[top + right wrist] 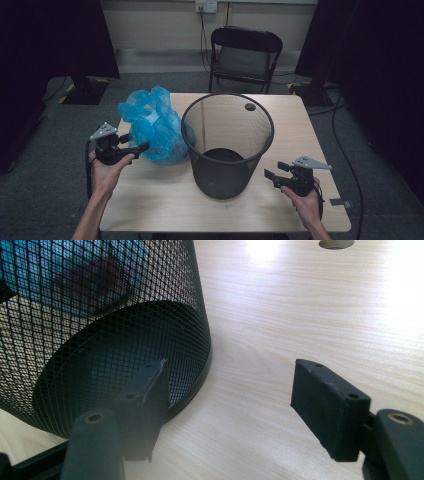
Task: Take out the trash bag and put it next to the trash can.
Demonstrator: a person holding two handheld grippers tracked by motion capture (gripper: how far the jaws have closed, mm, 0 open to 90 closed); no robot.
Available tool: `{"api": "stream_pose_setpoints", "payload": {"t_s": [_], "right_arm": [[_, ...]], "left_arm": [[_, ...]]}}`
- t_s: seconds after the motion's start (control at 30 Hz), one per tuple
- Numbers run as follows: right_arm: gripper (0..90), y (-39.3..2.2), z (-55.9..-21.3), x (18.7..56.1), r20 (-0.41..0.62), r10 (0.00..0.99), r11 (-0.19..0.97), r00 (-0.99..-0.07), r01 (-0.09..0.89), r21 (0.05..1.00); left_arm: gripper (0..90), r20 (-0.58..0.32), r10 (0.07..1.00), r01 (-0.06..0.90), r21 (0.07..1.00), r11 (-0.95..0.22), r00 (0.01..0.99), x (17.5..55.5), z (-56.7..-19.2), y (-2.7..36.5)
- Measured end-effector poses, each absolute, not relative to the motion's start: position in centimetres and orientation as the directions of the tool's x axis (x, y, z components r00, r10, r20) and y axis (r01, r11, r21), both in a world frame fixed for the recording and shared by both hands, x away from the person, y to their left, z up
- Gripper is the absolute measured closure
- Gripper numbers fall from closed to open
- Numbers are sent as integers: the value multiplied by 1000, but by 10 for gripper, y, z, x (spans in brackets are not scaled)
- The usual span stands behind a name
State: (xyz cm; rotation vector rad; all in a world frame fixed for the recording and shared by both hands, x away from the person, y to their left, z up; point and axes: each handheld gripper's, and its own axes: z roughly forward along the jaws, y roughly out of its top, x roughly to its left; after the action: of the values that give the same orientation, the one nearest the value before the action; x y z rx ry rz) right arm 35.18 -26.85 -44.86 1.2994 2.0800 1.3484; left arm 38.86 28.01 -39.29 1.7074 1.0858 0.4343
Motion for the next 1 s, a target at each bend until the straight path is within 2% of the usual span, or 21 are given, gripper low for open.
{"api": "stream_pose_setpoints", "payload": {"t_s": [0.1, 0.17, 0.2, 0.5, 0.87, 0.97, 1.0], "right_arm": [[313, -269, -449, 351, 182, 832, 132, -524, 507, 852], [313, -270, -450, 351, 186, 833, 130, -521, 511, 849], [313, -271, -450, 351, 187, 834, 129, -519, 513, 848], [313, -277, -454, 350, 206, 841, 122, -501, 546, 829], [312, -278, -456, 345, 194, 849, 126, -491, 546, 828], [312, -278, -457, 343, 191, 853, 129, -486, 551, 824], [311, -278, -457, 342, 192, 853, 129, -486, 552, 824]], "left_arm": [[182, -193, 818, 465, 879, -101, 542, 383, -393, 278], [240, -181, 818, 456, 884, -109, 547, 375, -394, 279], [242, -167, 821, 457, 881, -124, 546, 372, -396, 279], [182, -121, 809, 443, 877, -185, 576, 347, -406, 264], [165, -146, 759, 485, 839, -244, 635, 330, -432, 236], [165, -82, 757, 474, 822, -316, 648, 327, -438, 226], [165, -98, 748, 481, 818, -316, 657, 326, -440, 223]]}}
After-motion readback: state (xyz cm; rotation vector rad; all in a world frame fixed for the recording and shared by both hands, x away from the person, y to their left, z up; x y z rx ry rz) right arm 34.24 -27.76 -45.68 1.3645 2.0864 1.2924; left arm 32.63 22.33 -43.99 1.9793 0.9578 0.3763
